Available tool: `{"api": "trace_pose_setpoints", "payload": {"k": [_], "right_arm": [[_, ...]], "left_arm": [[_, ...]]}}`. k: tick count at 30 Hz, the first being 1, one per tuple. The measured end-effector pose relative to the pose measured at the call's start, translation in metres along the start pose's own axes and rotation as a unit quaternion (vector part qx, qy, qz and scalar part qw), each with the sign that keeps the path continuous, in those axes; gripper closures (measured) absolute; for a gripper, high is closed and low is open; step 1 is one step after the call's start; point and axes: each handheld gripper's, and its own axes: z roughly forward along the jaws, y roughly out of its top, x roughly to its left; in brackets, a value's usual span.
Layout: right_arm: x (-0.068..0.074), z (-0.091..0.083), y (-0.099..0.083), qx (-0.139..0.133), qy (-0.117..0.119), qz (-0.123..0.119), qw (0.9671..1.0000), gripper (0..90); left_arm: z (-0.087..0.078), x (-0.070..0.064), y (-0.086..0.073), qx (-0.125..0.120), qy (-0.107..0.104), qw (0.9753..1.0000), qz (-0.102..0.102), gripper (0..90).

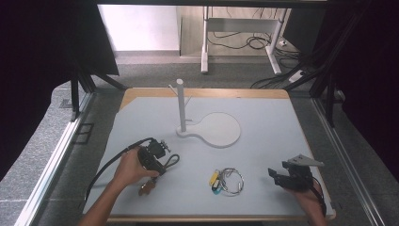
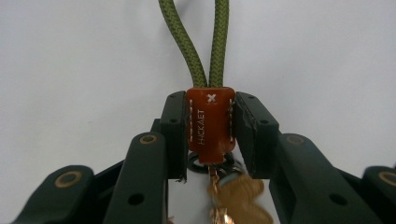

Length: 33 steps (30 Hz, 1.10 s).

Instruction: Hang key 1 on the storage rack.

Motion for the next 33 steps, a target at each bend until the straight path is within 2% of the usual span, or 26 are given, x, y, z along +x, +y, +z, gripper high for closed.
{"api": "trace_pose_setpoints", "payload": {"k": [2,3,7,10,23,33], "right_arm": [[0.0,0.0,0.0,-0.001,0.0,0.001,1.0,33.5],[0.0,0.0,0.0,-0.001,0.0,0.001,1.0,33.5],[-0.001,0.0,0.0,0.001,-0.002,0.002,1.0,33.5],[-0.001,0.0,-0.001,0.002,-0.002,0.004,1.0,33.5],[-0.002,0.0,-0.001,0.003,-0.002,0.005,1.0,33.4],[-0.003,0.0,-0.001,0.003,-0.001,0.006,1.0,33.4]], "left_arm": [[-0.012,0.003,-0.003,-0.019,0.001,0.9998,-0.009,66.5],[-0.012,0.003,-0.003,-0.019,0.001,0.9998,-0.009,66.5],[-0.033,0.009,-0.007,-0.046,-0.006,0.9988,-0.017,66.5],[-0.041,0.012,-0.01,-0.056,-0.008,0.9982,-0.019,66.5],[-0.061,0.014,-0.009,-0.067,0.005,0.9976,-0.017,66.5],[-0.085,0.018,-0.004,-0.092,0.009,0.9954,-0.024,66.5]]}}
